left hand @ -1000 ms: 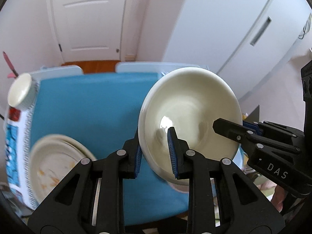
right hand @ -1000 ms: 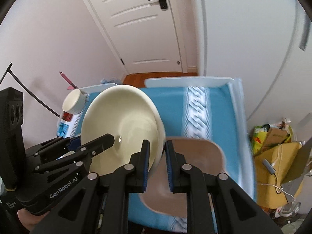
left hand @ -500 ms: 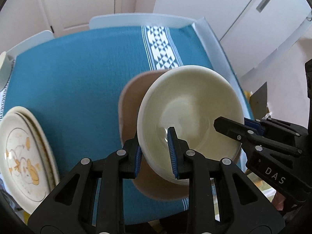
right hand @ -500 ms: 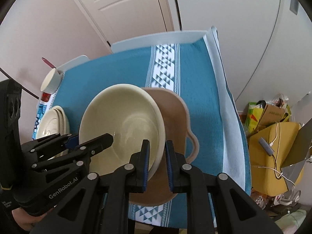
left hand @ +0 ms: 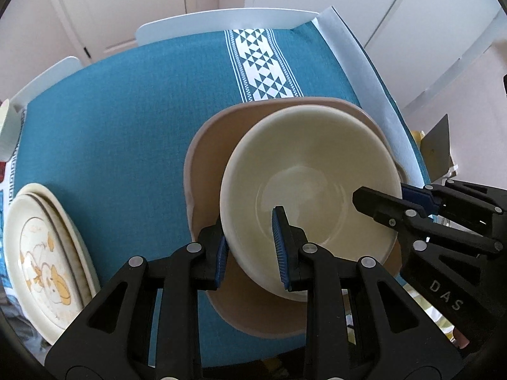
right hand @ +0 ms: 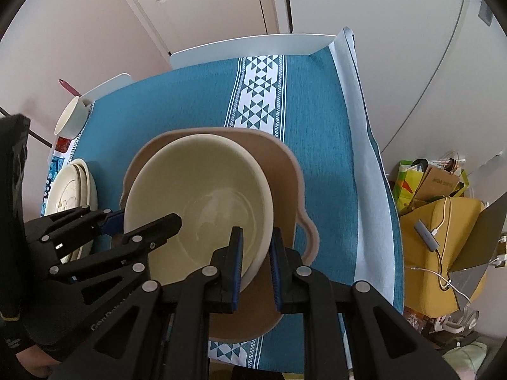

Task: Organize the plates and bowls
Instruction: 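Open both grippers to release the cream bowl and withdraw, then move both grippers to the small white bowl rim and close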

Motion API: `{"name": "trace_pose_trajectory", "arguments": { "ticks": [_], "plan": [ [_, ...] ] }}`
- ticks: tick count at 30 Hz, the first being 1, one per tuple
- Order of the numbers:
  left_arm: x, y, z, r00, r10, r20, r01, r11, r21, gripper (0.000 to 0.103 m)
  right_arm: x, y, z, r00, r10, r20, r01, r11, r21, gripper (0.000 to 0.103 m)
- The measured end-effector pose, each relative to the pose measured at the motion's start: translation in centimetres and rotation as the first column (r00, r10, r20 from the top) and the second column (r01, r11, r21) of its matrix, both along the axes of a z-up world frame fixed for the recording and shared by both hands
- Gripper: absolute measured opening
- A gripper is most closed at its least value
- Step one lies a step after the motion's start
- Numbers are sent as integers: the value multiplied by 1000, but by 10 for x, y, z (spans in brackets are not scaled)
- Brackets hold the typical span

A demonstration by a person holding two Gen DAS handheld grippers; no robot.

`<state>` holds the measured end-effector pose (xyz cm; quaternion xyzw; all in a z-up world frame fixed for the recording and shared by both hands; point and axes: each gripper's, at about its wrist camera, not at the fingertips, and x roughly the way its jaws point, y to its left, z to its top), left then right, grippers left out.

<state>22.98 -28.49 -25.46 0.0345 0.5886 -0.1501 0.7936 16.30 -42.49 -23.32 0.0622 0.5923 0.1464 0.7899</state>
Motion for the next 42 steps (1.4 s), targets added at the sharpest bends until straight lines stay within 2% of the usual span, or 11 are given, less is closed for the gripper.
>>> {"name": "trace_pose_trajectory", "arguments": {
  "ticks": [7, 20, 22, 23, 24, 30, 32, 33, 37, 39, 42],
  "plan": [
    [-4, 4, 3, 1000, 10, 0, -10, 1000, -12, 22, -1, 3, 1, 1000, 5, 5, -5, 999, -35, 15],
    [-15, 10, 23, 999, 6, 54, -6, 1000, -4, 27, -11, -11, 17, 998, -32, 50, 31, 999, 22, 20],
    [-18, 14, 32, 997, 11, 73, -10, 1000, -7, 41, -14, -14, 23, 997, -41, 70, 39, 999, 31, 33],
    [-20, 16, 36, 997, 13, 82, -13, 1000, -11, 66, -15, -17, 29, 996, -46, 82, 43, 998, 41, 46],
    [-23, 20, 43, 994, 24, 103, -23, 1000, -12, 82, -16, -19, 33, 995, -48, 90, 44, 998, 51, 49],
    [-36, 55, 82, 976, 106, 188, -102, 994, -30, 88, -19, -23, 76, 980, -38, 194, 10, 990, 144, 55],
    [-42, 78, 102, 958, 162, 235, -157, 987, -41, 88, -17, -18, 95, 969, -13, 246, -34, 982, 186, 79],
    [-45, 89, 111, 947, 190, 260, -183, 982, -49, 88, -16, -14, 104, 962, 0, 272, -57, 977, 204, 83],
    [-53, 147, 154, 864, 336, 376, -326, 941, -92, 91, -2, 12, 136, 929, 59, 366, -161, 954, 254, 84],
    [-53, 169, 167, 831, 376, 410, -374, 923, -91, 100, 13, 32, 151, 915, 112, 386, -226, 938, 264, 84],
    [-45, 211, 181, 773, 443, 453, -458, 885, -85, 102, 37, 70, 171, 883, 177, 434, -312, 913, 263, 84]
  ]
}}
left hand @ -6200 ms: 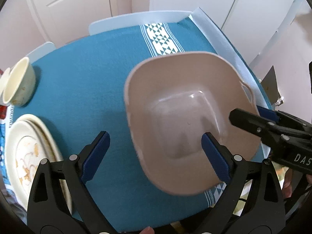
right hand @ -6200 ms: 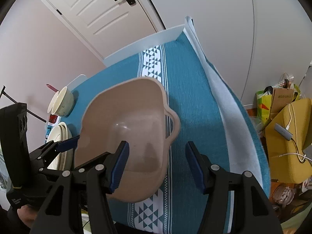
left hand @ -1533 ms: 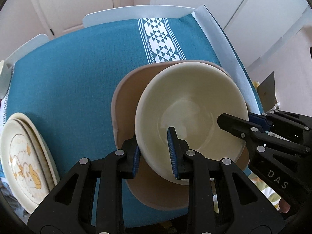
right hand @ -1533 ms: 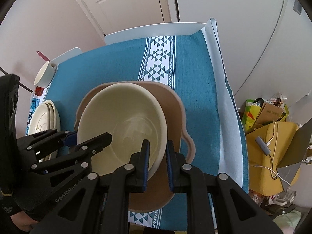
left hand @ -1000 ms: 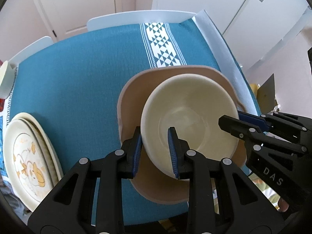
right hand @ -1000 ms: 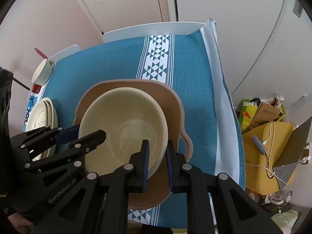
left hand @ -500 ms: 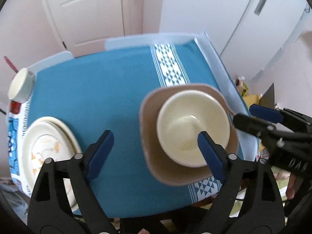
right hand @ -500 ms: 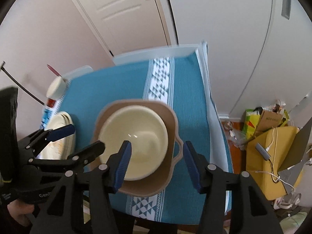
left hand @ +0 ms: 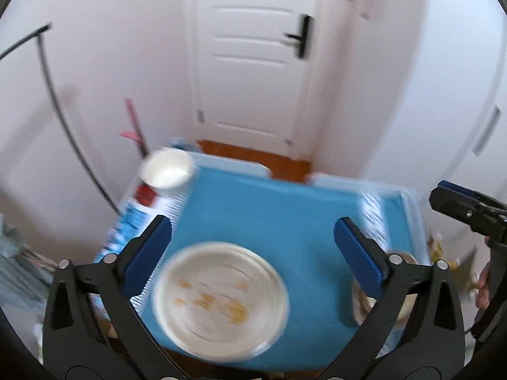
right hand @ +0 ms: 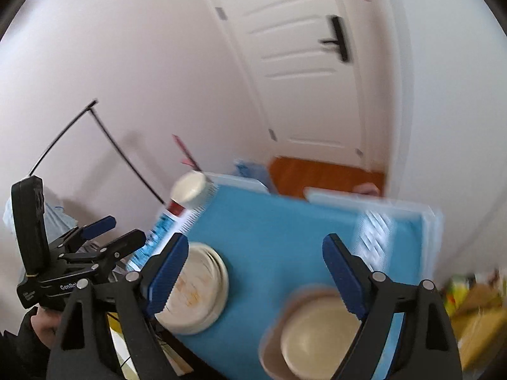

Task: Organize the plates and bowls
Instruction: 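Move both grippers to the small white bowl rim and close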

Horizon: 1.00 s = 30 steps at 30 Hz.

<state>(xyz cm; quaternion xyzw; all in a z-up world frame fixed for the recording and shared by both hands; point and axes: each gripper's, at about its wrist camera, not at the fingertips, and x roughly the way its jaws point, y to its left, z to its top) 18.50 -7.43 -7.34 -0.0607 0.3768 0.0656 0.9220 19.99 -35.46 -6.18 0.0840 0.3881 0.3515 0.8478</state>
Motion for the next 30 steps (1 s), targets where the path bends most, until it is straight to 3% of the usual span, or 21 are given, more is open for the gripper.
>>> {"name": "trace_pose_trajectory", "arguments": {
  "ticks": [2, 4, 7, 9, 12, 16, 19, 21, 24, 26, 30],
  "plan": [
    [13, 32, 0, 998, 66, -9, -66, 998, -19, 103, 19, 36, 8, 998, 57, 8, -57, 998, -1, 87],
    [26, 61, -6, 992, 121, -33, -122, 991, -58, 102, 35, 65, 9, 995, 103, 2, -103, 994, 22, 101],
    [47, 111, -24, 978, 191, -79, -201, 967, -157, 102, 60, 110, 7, 989, 145, 12, -146, 987, 63, 103],
    [58, 136, -38, 970, 216, -107, -234, 951, -203, 102, 77, 146, 1, 985, 173, 1, -173, 985, 24, 103],
    [71, 165, -57, 954, 274, -122, -294, 934, -202, 102, 97, 194, -11, 975, 218, -41, -221, 972, -81, 103],
    [96, 199, -97, 939, 293, -182, -332, 911, -247, 101, 129, 252, -38, 971, 219, -99, -232, 962, -146, 103],
    [120, 223, -131, 932, 279, -230, -340, 893, -295, 85, 153, 295, -74, 955, 237, -177, -267, 948, -172, 103],
    [136, 232, -157, 927, 259, -272, -341, 884, -321, 69, 162, 313, -98, 946, 236, -221, -277, 944, -179, 102],
    [150, 243, -183, 925, 234, -301, -336, 873, -353, 55, 172, 334, -127, 933, 233, -275, -291, 938, -190, 87],
    [159, 246, -197, 924, 218, -314, -328, 873, -362, 46, 176, 348, -144, 920, 243, -307, -312, 930, -197, 67],
    [168, 246, -208, 927, 199, -319, -315, 873, -371, 34, 177, 362, -167, 899, 259, -352, -338, 923, -183, 57]
  ]
}}
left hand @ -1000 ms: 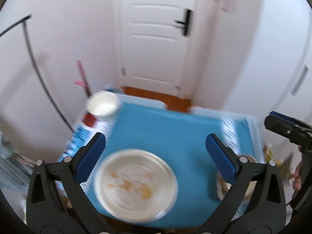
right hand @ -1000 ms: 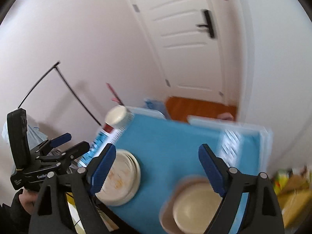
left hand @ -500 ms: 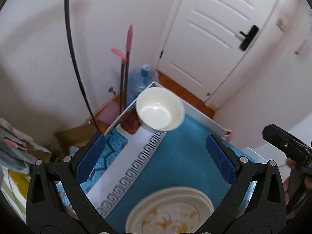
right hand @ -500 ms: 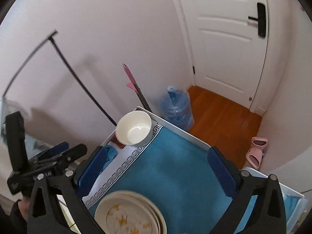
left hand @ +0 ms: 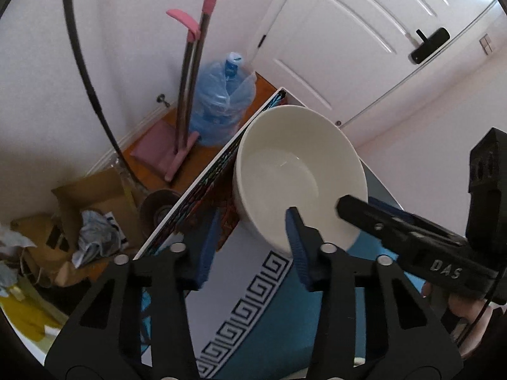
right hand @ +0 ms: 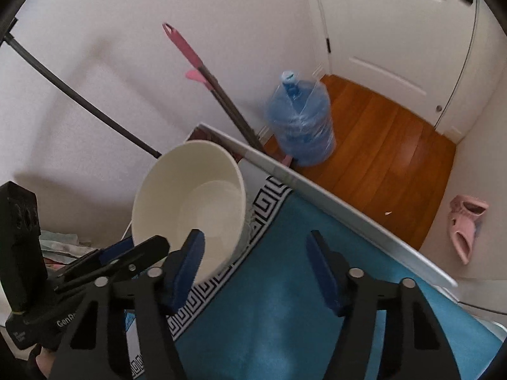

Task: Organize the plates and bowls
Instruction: 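Move both grippers to the small white bowl rim and close, then lift the small white bowl and nest it inside the cream bowl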

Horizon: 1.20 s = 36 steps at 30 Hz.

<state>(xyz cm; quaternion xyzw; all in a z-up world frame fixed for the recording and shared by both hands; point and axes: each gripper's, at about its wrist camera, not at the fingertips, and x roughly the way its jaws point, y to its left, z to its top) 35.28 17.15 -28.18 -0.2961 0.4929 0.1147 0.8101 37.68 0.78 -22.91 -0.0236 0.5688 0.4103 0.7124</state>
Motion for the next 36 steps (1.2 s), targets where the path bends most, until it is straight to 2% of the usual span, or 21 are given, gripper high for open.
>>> {"name": "trace_pose_trajectory", "arguments": {
  "ticks": [3, 5, 6, 7, 16, 22, 30, 36],
  "plan": [
    [4, 4, -6, 1000, -4, 7, 4, 1000, -4, 29, -1, 9, -9, 1000, 7, -15, -7, 1000, 0, 47],
    [7, 4, -7, 1000, -16, 8, 16, 1000, 2, 26, 0, 10, -12, 1000, 10, -24, -10, 1000, 3, 30],
    [9, 3, -7, 1000, -21, 3, 21, 1000, 16, 26, -1, 11, -12, 999, 14, -32, -14, 1000, 11, 28],
    [10, 3, -6, 1000, -25, 1, 25, 999, 24, 26, -1, 12, -12, 999, 15, -40, -14, 1000, 23, 22],
    [9, 0, 0, 999, -39, 7, 39, 997, 60, 26, -3, 17, -9, 1000, 6, -18, -6, 999, 36, 21],
    [1, -11, 23, 997, -63, 37, 59, 993, 105, 26, -17, 4, 13, 999, -7, 34, 5, 998, 64, 21],
    [-32, -56, 85, 985, -126, 119, 105, 981, 164, 26, -48, -50, 68, 992, -88, 94, 74, 988, 138, 21],
    [-74, -121, 131, 965, -193, 176, 160, 970, 186, 26, -94, -126, 115, 975, -167, 149, 140, 974, 175, 21]
  ]
}}
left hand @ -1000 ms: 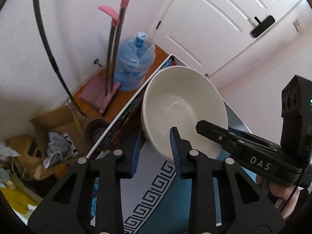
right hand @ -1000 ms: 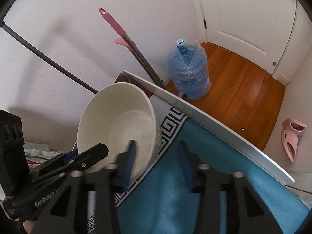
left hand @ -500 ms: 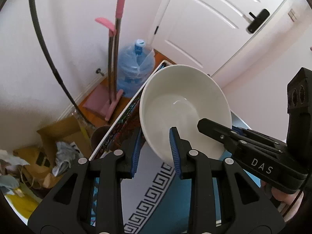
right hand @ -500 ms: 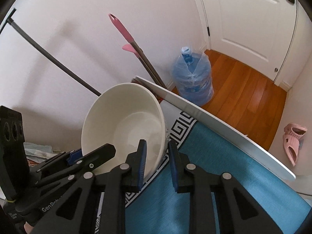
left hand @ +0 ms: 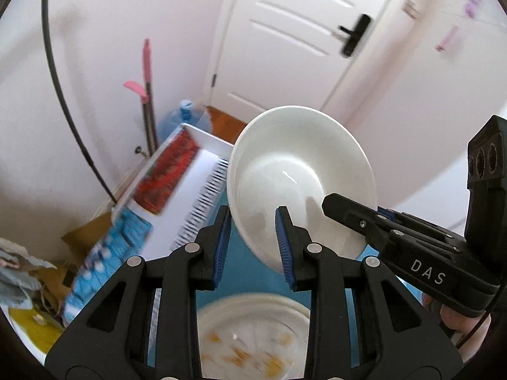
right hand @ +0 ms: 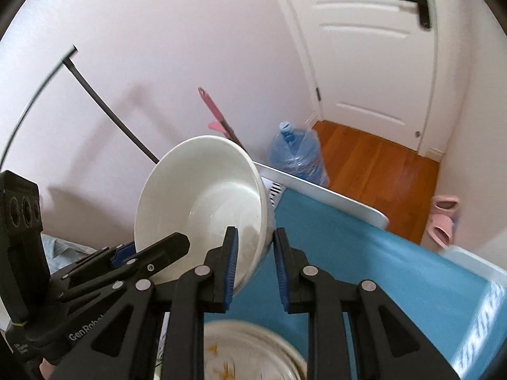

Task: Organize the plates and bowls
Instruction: 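Lift the small white bowl and nest it inside the cream bowl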

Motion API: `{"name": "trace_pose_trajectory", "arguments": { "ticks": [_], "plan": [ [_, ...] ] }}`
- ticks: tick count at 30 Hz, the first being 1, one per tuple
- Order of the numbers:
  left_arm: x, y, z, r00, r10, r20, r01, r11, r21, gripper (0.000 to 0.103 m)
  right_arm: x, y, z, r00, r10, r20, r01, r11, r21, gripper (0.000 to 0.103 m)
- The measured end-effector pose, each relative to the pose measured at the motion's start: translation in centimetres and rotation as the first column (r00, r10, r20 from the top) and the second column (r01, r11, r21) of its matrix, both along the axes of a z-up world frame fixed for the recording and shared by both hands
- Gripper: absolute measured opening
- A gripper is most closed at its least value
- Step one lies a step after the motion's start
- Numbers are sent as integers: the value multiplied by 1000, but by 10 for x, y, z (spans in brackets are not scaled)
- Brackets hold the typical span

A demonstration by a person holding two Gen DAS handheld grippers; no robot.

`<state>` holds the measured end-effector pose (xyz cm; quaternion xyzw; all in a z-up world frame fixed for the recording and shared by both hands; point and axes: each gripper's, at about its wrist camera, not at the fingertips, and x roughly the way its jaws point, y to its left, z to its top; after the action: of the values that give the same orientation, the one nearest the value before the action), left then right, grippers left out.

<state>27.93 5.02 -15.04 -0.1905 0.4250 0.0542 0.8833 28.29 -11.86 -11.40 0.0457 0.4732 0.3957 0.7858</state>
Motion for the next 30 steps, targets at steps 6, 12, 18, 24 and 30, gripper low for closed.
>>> {"name": "trace_pose_trajectory", "arguments": {
  "ticks": [6, 12, 18, 24, 30],
  "plan": [
    [-40, -85, 25, 995, -100, 31, 100, 995, 0, 26, -50, -88, 26, 995, -96, 32, 96, 995, -7, 21],
    [-74, -174, 26, 978, -206, 32, 207, 978, -24, 26, -93, -179, 29, 978, -201, 46, 203, 979, -36, 21],
    [-91, -250, 9, 948, -319, -14, 317, 945, -78, 26, -127, -260, 14, 953, -301, 31, 303, 949, -84, 21],
    [-101, -301, -18, 908, -408, -91, 402, 912, -82, 26, -143, -305, -19, 921, -388, -33, 381, 916, -124, 21],
    [-102, -319, -50, 882, -439, -172, 436, 898, -56, 26, -148, -315, -59, 906, -411, -101, 394, 906, -154, 21]
  ]
}}
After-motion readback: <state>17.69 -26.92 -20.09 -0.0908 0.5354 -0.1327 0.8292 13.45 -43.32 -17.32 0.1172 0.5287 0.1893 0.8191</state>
